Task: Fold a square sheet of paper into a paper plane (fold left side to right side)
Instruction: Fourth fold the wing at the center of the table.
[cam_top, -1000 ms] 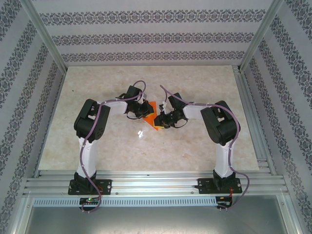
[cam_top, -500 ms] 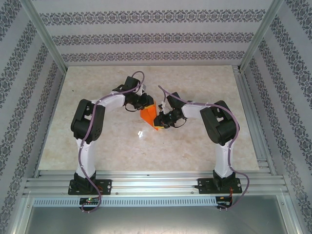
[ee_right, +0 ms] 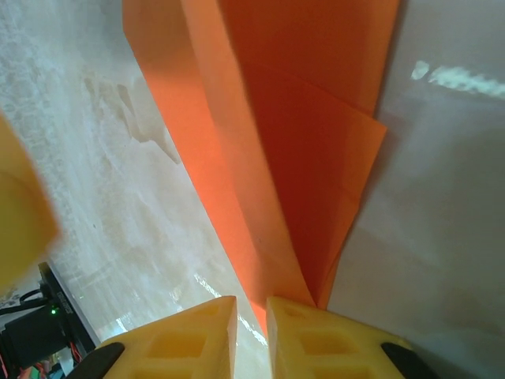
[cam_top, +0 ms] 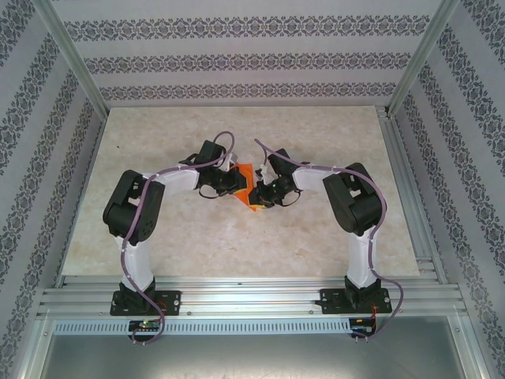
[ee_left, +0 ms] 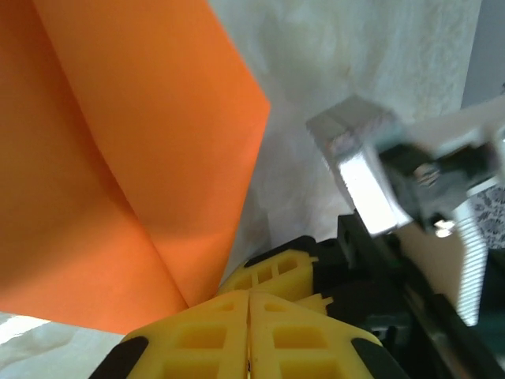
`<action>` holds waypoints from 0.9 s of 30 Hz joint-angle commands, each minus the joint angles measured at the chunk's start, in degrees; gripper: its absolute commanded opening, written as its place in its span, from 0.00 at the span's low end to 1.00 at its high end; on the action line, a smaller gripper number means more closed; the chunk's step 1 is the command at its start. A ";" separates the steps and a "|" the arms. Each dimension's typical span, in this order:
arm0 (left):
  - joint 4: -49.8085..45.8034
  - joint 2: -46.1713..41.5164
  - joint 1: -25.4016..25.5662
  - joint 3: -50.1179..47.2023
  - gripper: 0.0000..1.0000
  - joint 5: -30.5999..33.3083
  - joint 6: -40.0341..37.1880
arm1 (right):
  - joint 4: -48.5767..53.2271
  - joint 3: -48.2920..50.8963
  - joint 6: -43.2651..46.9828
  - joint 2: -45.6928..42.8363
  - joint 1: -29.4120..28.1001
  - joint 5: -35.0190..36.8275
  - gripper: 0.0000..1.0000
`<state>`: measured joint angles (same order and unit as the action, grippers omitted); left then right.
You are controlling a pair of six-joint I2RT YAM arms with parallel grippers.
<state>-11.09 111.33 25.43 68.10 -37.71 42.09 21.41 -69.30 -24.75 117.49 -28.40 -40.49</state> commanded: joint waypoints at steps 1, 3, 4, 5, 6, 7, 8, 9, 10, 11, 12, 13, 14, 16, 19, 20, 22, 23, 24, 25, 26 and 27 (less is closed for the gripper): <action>8.08 1.93 1.26 -0.20 0.06 -1.92 3.45 | 8.13 2.43 0.74 5.02 -1.19 7.53 0.19; 9.21 2.82 1.76 -0.23 0.05 -1.93 4.39 | 8.62 2.24 0.94 5.09 -1.30 7.75 0.18; 9.61 3.27 1.89 -0.25 0.05 -1.74 4.74 | 8.81 2.08 0.98 5.11 -1.30 7.92 0.18; 9.93 3.55 2.07 -0.40 0.05 -1.60 5.03 | 8.91 1.92 1.02 5.12 -1.35 7.97 0.18; 10.06 4.03 2.25 -0.37 0.05 -1.50 5.31 | 9.07 1.93 1.02 5.12 -1.39 8.10 0.18; 10.23 4.45 2.34 -0.42 0.05 -1.35 5.47 | 9.05 1.89 0.98 5.12 -1.50 8.15 0.17; 10.31 4.89 2.43 -0.35 0.05 -1.30 5.56 | 9.09 1.75 1.02 5.14 -1.56 8.15 0.17; 10.14 5.39 2.48 -0.33 0.05 -1.15 5.68 | 9.25 1.62 0.94 5.19 -1.63 8.20 0.17; 10.19 5.77 2.52 -0.29 0.04 -0.97 5.73 | 9.28 1.60 1.02 5.20 -1.68 8.25 0.16; 9.91 6.23 2.62 -0.24 0.04 -0.74 5.74 | 9.27 1.49 1.02 5.29 -1.74 8.22 0.16; 9.52 6.56 2.64 -0.21 0.04 -0.41 5.73 | 9.35 1.45 0.96 5.37 -1.74 8.22 0.15; 9.22 6.83 2.56 -0.37 0.04 0.12 5.62 | 9.35 1.36 0.89 5.38 -1.70 8.23 0.14; 9.13 7.03 2.58 -0.40 0.03 0.43 5.47 | 9.37 1.36 0.86 5.42 -1.74 8.17 0.14; 9.24 7.68 2.63 -0.42 0.03 0.47 5.49 | 9.35 1.36 0.76 5.45 -1.88 8.37 0.14; 9.89 9.02 2.53 -0.17 0.02 0.63 5.47 | 9.88 1.10 1.02 5.43 -2.01 8.84 0.13; 9.99 9.29 2.53 -0.07 0.02 0.86 5.46 | 10.17 1.02 1.11 5.47 -2.00 9.01 0.13; 10.06 9.61 2.15 0.11 0.02 1.84 5.14 | 10.45 1.10 1.21 5.46 -2.09 9.36 0.13; 9.55 9.61 1.86 0.19 0.02 2.64 4.97 | 10.62 1.02 1.26 5.40 -2.09 9.61 0.13; 9.44 9.61 1.47 0.19 0.02 3.21 4.92 | 10.96 0.96 1.28 5.54 -2.18 9.93 0.13; 9.08 9.61 0.87 0.20 0.02 3.80 4.73 | 11.19 0.92 1.38 5.55 -2.27 10.31 0.13; 8.84 9.56 0.37 0.26 0.02 4.42 4.43 | 11.43 0.91 1.40 5.64 -2.35 10.59 0.13; 8.13 9.65 0.03 0.54 0.02 5.02 3.80 | 11.55 0.92 1.46 5.66 -2.44 10.77 0.13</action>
<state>-2.37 118.85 26.74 67.79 -37.21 47.05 24.51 -71.07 -24.27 117.99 -29.02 -37.89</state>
